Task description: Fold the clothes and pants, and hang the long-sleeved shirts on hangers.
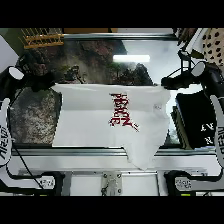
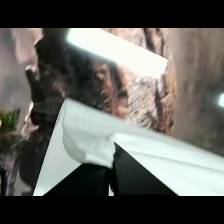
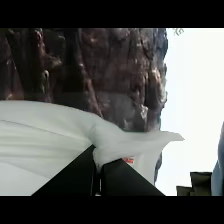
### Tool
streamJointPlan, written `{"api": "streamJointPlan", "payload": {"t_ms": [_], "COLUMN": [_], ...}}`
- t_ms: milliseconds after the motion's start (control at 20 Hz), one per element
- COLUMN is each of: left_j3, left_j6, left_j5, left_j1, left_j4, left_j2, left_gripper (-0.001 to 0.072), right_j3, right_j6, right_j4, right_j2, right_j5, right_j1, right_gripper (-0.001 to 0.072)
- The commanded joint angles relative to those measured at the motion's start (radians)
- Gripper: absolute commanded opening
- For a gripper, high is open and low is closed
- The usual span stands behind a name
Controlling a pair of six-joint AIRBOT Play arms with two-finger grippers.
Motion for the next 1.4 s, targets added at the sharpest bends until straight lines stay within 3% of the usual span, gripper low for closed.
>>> {"api": "streamJointPlan", "payload": {"t_ms": [0, 300, 500, 550, 600, 650, 800, 1000, 1350], "left_j3": [-0.208, -0.484, -0.548, -0.541, -0.521, -0.496, -0.484, -0.668, -1.008], "left_j6": [0.052, 0.051, 0.050, 0.051, 0.050, 0.051, 0.051, 0.003, -0.077], "left_j5": [0.037, 0.169, 0.206, 0.185, 0.155, 0.109, -0.022, -0.146, -0.085], "left_j1": [0.006, 0.003, 0.003, 0.004, 0.012, 0.029, 0.112, 0.230, 0.310], "left_j4": [0.006, -0.027, -0.078, -0.076, -0.075, -0.074, -0.029, 0.100, 0.050], "left_j2": [0.080, 0.103, 0.103, 0.103, 0.109, 0.126, 0.273, 0.483, 0.681], "left_gripper": [0.0010, 0.0010, 0.0011, 0.0116, 0.0472, 0.0612, 0.0620, 0.0620, 0.0619], "right_j3": [-0.170, -0.439, -0.484, -0.483, -0.476, -0.464, -0.436, -0.438, -0.439], "right_j6": [0.000, 0.007, 0.010, 0.018, 0.018, 0.015, 0.016, 0.015, 0.016], "right_j4": [-0.032, 0.009, 0.045, 0.045, 0.043, 0.042, -0.028, -0.031, -0.005], "right_j2": [0.085, 0.118, 0.108, 0.113, 0.125, 0.148, 0.296, 0.498, 0.570], "right_j5": [-0.003, -0.077, -0.108, -0.108, -0.105, -0.089, -0.019, 0.018, 0.013], "right_j1": [0.007, 0.008, 0.008, 0.007, 0.004, -0.004, -0.060, -0.136, -0.136], "right_gripper": [0.0009, 0.0012, 0.0025, 0.0067, 0.0300, 0.0499, 0.0511, 0.0511, 0.0511]}}
